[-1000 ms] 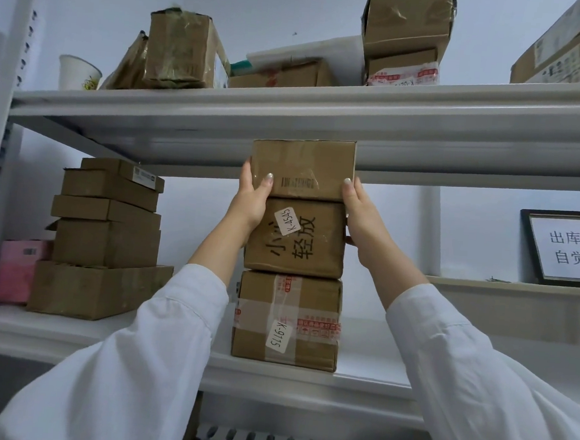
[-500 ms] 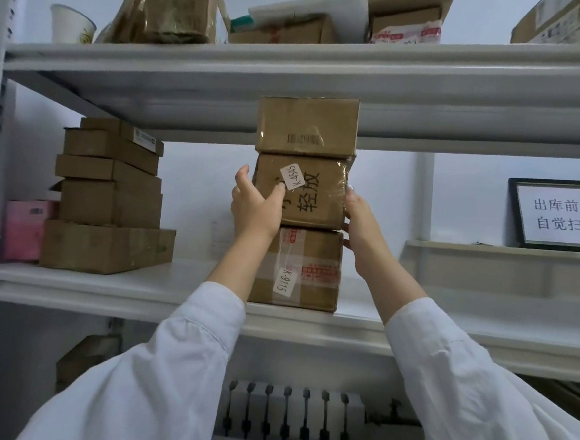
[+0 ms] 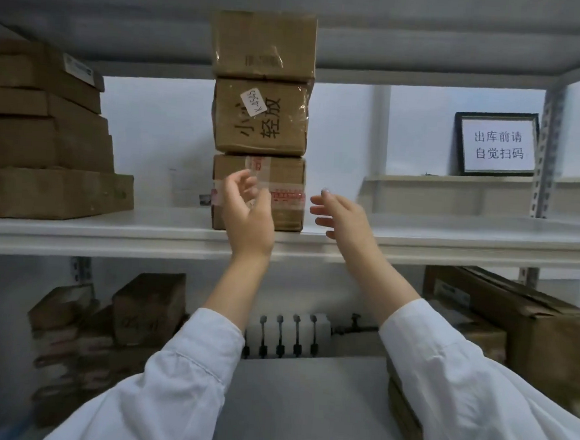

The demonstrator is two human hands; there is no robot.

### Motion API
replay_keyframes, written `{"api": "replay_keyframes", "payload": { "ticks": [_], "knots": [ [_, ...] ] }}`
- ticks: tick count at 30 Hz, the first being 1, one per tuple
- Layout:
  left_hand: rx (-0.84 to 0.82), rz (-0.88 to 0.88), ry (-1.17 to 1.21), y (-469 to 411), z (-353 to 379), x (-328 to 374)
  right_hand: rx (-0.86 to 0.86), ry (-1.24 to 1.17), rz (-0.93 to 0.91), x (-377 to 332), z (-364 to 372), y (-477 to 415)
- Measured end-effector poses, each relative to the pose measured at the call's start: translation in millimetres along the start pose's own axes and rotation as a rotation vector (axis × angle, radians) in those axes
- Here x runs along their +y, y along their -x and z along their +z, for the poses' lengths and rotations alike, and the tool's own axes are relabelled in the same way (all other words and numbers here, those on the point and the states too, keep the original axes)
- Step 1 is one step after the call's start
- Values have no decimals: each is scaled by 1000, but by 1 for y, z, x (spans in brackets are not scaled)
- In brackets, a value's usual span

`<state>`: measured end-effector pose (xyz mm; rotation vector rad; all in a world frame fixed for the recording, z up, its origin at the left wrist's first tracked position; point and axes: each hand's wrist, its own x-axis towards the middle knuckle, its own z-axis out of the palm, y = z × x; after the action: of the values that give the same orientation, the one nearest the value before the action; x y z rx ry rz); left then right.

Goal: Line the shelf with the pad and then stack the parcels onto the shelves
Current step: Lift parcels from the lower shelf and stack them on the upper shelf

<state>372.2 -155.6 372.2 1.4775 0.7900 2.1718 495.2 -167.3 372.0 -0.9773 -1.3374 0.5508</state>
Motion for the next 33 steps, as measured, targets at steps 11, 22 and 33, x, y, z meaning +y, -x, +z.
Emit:
{"api": "replay_keyframes", "payload": {
  "ticks": [11,22,33],
  "knots": [
    [-29,-642,217,64,34,-48,-22,130,125,73,-56,35],
    [-51,-1034,261,140,122,-111,-33,429,290,150,-160,27],
    [-223,-1310,99,214,203,-143,20,897,585,214,-257,-1]
  ]
}}
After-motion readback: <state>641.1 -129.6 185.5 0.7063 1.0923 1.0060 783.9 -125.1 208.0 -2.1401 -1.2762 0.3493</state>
